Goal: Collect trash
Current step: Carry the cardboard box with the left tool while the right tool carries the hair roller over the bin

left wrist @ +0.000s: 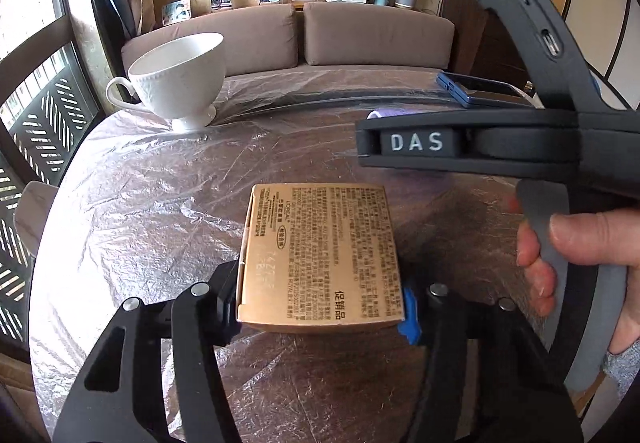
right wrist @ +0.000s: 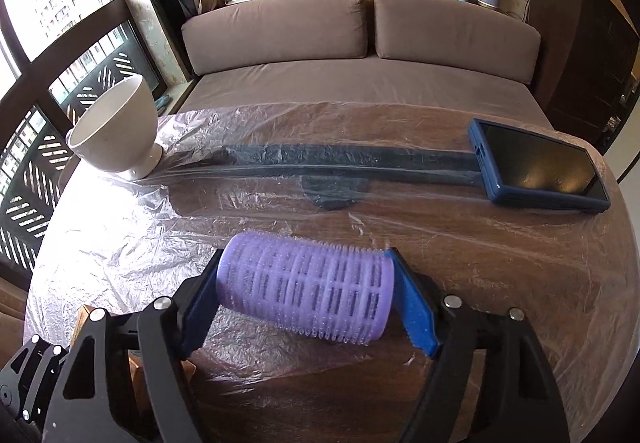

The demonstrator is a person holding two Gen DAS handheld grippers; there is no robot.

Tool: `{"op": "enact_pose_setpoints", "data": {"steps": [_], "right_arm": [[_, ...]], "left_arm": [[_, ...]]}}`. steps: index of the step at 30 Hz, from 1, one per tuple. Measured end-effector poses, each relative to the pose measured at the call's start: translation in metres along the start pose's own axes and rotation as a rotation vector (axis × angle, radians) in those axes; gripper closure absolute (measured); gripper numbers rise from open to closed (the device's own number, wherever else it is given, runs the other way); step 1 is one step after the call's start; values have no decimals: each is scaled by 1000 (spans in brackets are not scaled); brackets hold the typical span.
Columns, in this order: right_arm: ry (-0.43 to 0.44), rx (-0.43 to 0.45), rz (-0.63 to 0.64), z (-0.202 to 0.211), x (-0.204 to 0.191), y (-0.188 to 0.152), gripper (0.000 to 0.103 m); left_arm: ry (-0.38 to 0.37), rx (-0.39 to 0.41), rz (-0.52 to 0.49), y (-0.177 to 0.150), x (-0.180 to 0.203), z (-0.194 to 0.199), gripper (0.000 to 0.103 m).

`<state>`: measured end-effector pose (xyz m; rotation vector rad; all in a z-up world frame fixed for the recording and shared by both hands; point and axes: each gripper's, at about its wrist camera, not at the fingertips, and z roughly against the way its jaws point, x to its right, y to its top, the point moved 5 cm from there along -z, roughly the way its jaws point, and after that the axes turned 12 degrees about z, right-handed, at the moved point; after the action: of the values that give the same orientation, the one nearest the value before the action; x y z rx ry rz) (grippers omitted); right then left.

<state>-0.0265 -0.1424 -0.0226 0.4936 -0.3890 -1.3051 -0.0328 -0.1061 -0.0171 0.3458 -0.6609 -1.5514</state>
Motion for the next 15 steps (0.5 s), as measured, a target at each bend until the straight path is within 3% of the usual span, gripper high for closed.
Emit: {"op": "enact_pose_setpoints", "data": {"steps": [15], "right_arm": [[-4,35,-23,25,16,-10,27]], "left_arm": [[-22,-10,57,8,-7,3,44]]}}
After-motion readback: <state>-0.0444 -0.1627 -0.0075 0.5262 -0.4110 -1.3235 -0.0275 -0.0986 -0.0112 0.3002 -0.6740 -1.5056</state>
